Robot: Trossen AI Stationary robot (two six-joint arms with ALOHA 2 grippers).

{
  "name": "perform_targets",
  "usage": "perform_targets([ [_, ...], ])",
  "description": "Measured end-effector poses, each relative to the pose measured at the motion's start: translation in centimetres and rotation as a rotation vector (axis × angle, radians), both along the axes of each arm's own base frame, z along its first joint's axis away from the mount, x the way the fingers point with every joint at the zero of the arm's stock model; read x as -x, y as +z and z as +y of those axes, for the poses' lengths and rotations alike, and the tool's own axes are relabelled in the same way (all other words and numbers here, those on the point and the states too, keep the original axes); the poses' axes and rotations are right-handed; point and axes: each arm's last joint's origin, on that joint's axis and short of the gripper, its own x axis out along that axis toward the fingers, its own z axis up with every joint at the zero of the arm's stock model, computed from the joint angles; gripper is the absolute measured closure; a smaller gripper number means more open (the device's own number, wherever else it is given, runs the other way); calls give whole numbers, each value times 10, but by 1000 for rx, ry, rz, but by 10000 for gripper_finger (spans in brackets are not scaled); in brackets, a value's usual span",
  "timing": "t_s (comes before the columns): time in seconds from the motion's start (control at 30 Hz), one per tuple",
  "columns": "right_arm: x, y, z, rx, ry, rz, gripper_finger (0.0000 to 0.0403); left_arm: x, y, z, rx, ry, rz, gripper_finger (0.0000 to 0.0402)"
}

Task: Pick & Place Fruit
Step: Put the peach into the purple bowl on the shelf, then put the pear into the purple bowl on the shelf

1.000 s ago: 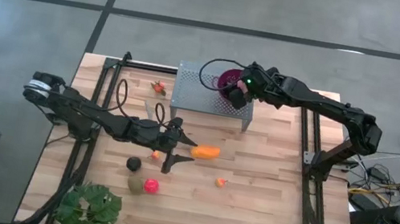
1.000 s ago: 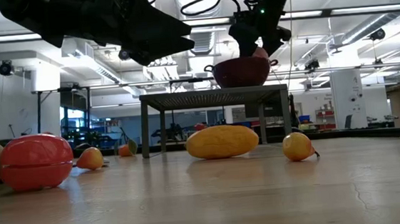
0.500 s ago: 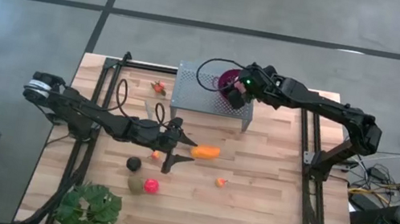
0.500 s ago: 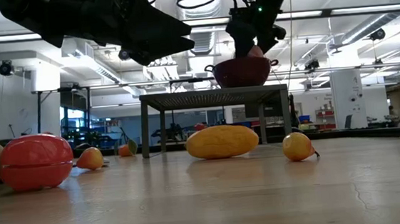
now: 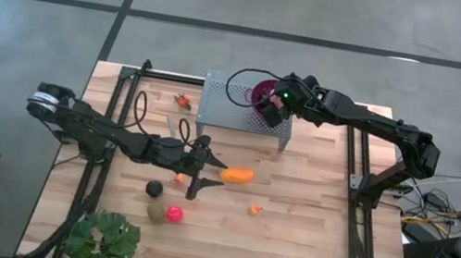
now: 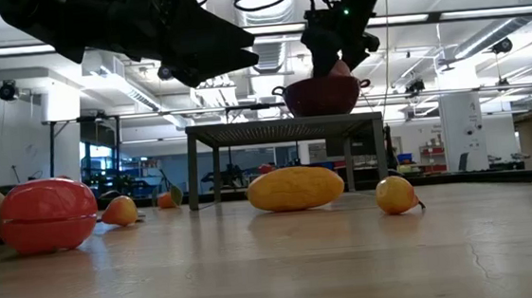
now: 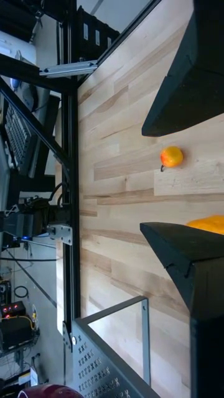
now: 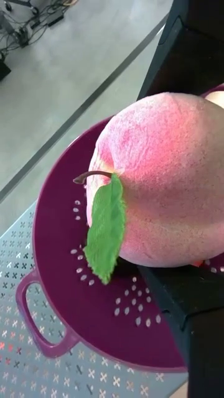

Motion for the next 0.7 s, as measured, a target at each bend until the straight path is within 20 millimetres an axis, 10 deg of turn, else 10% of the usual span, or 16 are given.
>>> perform_targets([
  [0.7,-2,17,-1,16,-2,-47,3,0,0,0,0,0,0,158],
])
